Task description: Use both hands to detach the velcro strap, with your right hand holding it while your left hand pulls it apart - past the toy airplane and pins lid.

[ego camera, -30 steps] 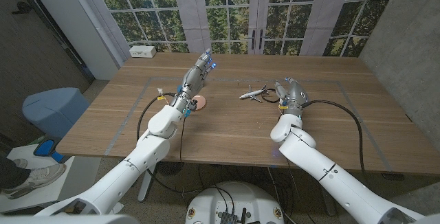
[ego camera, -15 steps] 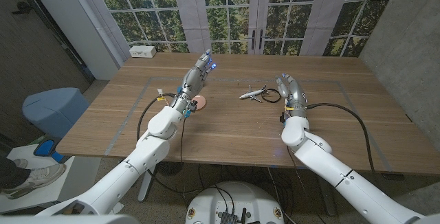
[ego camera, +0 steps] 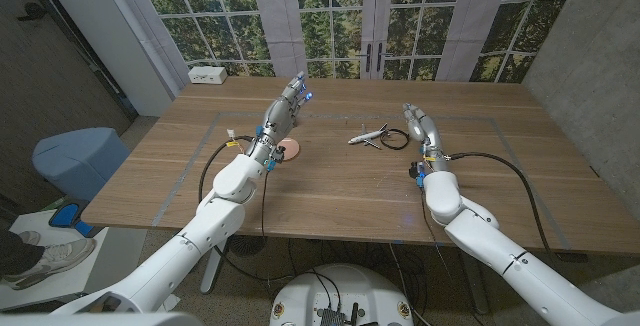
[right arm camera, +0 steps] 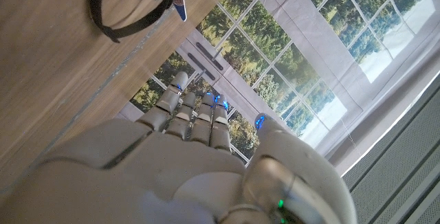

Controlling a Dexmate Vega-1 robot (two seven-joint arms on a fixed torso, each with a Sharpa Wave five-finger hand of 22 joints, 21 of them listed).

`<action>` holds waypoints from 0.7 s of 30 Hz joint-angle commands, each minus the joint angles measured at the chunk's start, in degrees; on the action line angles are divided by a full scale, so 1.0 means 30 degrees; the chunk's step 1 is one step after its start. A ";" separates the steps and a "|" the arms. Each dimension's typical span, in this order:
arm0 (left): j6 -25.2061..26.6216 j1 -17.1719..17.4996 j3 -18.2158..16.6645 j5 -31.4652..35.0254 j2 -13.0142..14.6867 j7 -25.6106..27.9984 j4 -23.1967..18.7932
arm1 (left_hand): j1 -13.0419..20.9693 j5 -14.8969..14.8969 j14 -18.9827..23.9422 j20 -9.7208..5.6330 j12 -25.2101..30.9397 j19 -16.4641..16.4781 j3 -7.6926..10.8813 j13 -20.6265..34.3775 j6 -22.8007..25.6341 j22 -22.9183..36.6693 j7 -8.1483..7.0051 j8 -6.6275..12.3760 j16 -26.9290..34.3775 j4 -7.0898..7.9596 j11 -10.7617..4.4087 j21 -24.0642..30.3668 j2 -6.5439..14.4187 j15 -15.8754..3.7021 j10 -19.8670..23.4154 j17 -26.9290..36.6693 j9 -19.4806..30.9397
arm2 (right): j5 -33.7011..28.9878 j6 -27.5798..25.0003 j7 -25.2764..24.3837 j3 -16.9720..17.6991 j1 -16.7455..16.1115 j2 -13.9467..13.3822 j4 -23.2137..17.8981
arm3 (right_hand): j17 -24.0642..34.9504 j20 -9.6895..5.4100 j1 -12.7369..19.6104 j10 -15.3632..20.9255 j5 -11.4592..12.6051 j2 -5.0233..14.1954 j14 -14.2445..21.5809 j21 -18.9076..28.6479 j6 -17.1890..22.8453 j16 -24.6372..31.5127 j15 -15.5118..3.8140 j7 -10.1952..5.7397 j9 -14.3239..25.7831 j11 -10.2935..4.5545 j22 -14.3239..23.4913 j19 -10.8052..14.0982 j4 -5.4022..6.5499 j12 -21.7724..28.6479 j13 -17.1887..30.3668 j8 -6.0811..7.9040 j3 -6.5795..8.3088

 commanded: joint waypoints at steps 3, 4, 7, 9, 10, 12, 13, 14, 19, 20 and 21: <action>0.0227 0.0232 -0.0327 -0.0926 -0.0012 -0.0118 0.0060 | -0.0273 0.0217 0.0151 -0.0070 0.0066 0.0221 0.0551 0.0016 0.0109 0.0060 0.0274 0.0060 0.0107 0.0249 0.0186 -0.0022 0.0981 -0.0545 0.0206 0.0059 0.0033 | 0.1485 0.4547 0.2068 0.0681 0.0062 0.0415 0.1804 | -0.0101 -0.1639 -0.0469 0.0351 0.0101 -0.0031 0.0297 0.0008 0.0436 0.0049 -0.1761 -0.0063 0.0020 -0.0077 0.0029 0.0422 0.0311 0.0202 -0.0122 0.0156 0.0144; 0.0321 0.0273 -0.0364 -0.1007 0.0010 -0.0079 0.0023 | -0.0305 0.0312 0.0242 -0.0007 0.0091 0.0304 0.0830 0.0016 0.0243 0.0072 0.0371 0.0100 0.0136 0.0445 0.0210 -0.0031 0.1096 -0.0501 0.0308 0.0068 0.0036 | 0.1609 0.4766 0.2194 0.0725 0.0046 0.0467 0.1879 | -0.0131 -0.1641 -0.0524 0.0369 0.0111 -0.0033 0.0306 -0.0001 0.0459 0.0046 -0.1784 -0.0081 0.0018 -0.0081 0.0024 0.0444 0.0350 0.0206 -0.0158 0.0160 0.0176; 0.0530 0.0415 -0.0504 -0.1398 0.0019 -0.0046 -0.0046 | -0.0317 0.0481 0.0381 0.0042 0.0093 0.0436 0.1344 0.0018 0.0332 0.0085 0.0519 0.0107 0.0168 0.0768 0.0371 -0.0044 0.1199 -0.0424 0.0388 0.0074 0.0040 | 0.1873 0.5390 0.2530 0.0835 0.0020 0.0614 0.2116 | -0.0192 -0.1661 -0.0621 0.0433 0.0131 -0.0038 0.0368 -0.0005 0.0485 0.0054 -0.1838 -0.0090 0.0014 -0.0130 0.0014 0.0521 0.0413 0.0226 -0.0226 0.0162 0.0242; 0.0717 0.0547 -0.0616 -0.1522 0.0070 0.0142 -0.0166 | -0.0292 0.0593 0.0462 0.0044 0.0091 0.0543 0.1724 0.0020 0.0427 0.0090 0.0624 0.0123 0.0176 0.0964 0.0433 -0.0046 0.1221 -0.0380 0.0435 0.0072 0.0043 | 0.2172 0.5729 0.2755 0.0922 -0.0007 0.0759 0.2241 | -0.0238 -0.1667 -0.0686 0.0478 0.0146 -0.0043 0.0392 -0.0016 0.0557 0.0050 -0.1841 -0.0146 0.0011 -0.0131 0.0007 0.0559 0.0449 0.0238 -0.0275 0.0184 0.0291; 0.0801 0.0611 -0.0672 -0.1616 0.0085 0.0207 -0.0205 | -0.0285 0.0613 0.0494 0.0046 0.0096 0.0578 0.1799 0.0020 0.0456 0.0091 0.0636 0.0129 0.0184 0.0998 0.0447 -0.0041 0.1223 -0.0399 0.0457 0.0071 0.0043 | 0.2336 0.5923 0.2895 0.0962 -0.0015 0.0826 0.2317 | -0.0255 -0.1681 -0.0710 0.0488 0.0152 -0.0045 0.0398 -0.0016 0.0572 0.0048 -0.1856 -0.0143 0.0010 -0.0146 0.0005 0.0584 0.0462 0.0240 -0.0293 0.0187 0.0310; 0.0987 0.0734 -0.0789 -0.1785 0.0128 0.0354 -0.0261 | -0.0248 0.0691 0.0547 0.0037 0.0109 0.0642 0.2099 0.0021 0.0480 0.0093 0.0670 0.0120 0.0183 0.1124 0.0499 -0.0051 0.1224 -0.0371 0.0532 0.0067 0.0044 | 0.2649 0.6274 0.3174 0.1033 -0.0021 0.0958 0.2456 | -0.0296 -0.1714 -0.0766 0.0514 0.0164 -0.0050 0.0435 -0.0020 0.0623 0.0051 -0.1864 -0.0161 0.0007 -0.0152 -0.0001 0.0635 0.0490 0.0245 -0.0335 0.0200 0.0354; 0.1064 0.0789 -0.0844 -0.1883 0.0143 0.0396 -0.0258 | -0.0235 0.0716 0.0555 0.0031 0.0112 0.0662 0.2201 0.0022 0.0508 0.0093 0.0675 0.0125 0.0179 0.1164 0.0496 -0.0055 0.1221 -0.0375 0.0555 0.0066 0.0044 | 0.2753 0.6416 0.3268 0.1071 -0.0023 0.1022 0.2513 | -0.0314 -0.1714 -0.0790 0.0528 0.0170 -0.0053 0.0460 -0.0027 0.0638 0.0056 -0.1861 -0.0154 0.0006 -0.0146 -0.0003 0.0642 0.0501 0.0248 -0.0354 0.0202 0.0372; 0.1160 0.0850 -0.0901 -0.2028 0.0165 0.0404 -0.0270 | -0.0229 0.0725 0.0562 0.0021 0.0111 0.0662 0.2243 0.0022 0.0515 0.0093 0.0679 0.0124 0.0179 0.1180 0.0493 -0.0060 0.1218 -0.0380 0.0559 0.0066 0.0044 | 0.2875 0.6558 0.3405 0.1104 -0.0025 0.1060 0.2558 | -0.0325 -0.1716 -0.0806 0.0553 0.0173 -0.0055 0.0480 -0.0030 0.0654 0.0061 -0.1876 -0.0148 0.0006 -0.0169 -0.0005 0.0651 0.0508 0.0257 -0.0366 0.0206 0.0385; 0.1538 0.1162 -0.1148 -0.2416 0.0267 0.0638 -0.0267 | -0.0192 0.0782 0.0560 0.0018 0.0094 0.0667 0.2516 0.0022 0.0531 0.0094 0.0698 0.0113 0.0158 0.1273 0.0523 -0.0092 0.1196 -0.0347 0.0559 0.0062 0.0045 | 0.3380 0.7321 0.3791 0.1339 -0.0058 0.1390 0.2825 | -0.0420 -0.1702 -0.0935 0.0595 0.0194 -0.0083 0.0538 -0.0042 0.0766 0.0056 -0.1860 -0.0159 0.0001 -0.0184 -0.0016 0.0759 0.0556 0.0260 -0.0463 0.0231 0.0476; 0.1614 0.1223 -0.1189 -0.2469 0.0280 0.0707 -0.0257 | -0.0183 0.0795 0.0557 0.0021 0.0091 0.0661 0.2585 0.0022 0.0539 0.0094 0.0684 0.0111 0.0152 0.1296 0.0518 -0.0103 0.1190 -0.0351 0.0564 0.0061 0.0044 | 0.3509 0.7494 0.3916 0.1394 -0.0083 0.1417 0.2869 | -0.0433 -0.1696 -0.0951 0.0613 0.0197 -0.0086 0.0542 -0.0041 0.0773 0.0054 -0.1860 -0.0162 0.0000 -0.0179 -0.0017 0.0779 0.0561 0.0265 -0.0475 0.0231 0.0487; 0.1716 0.1279 -0.1226 -0.2599 0.0305 0.0689 -0.0245 | -0.0177 0.0805 0.0550 0.0006 0.0086 0.0658 0.2637 0.0022 0.0543 0.0094 0.0688 0.0109 0.0146 0.1312 0.0535 -0.0111 0.1185 -0.0348 0.0557 0.0060 0.0044 | 0.3509 0.7656 0.3902 0.1464 -0.0126 0.1470 0.2900 | -0.0450 -0.1695 -0.0974 0.0620 0.0200 -0.0090 0.0581 -0.0045 0.0774 0.0064 -0.1869 -0.0156 -0.0001 -0.0176 -0.0019 0.0796 0.0567 0.0265 -0.0492 0.0228 0.0503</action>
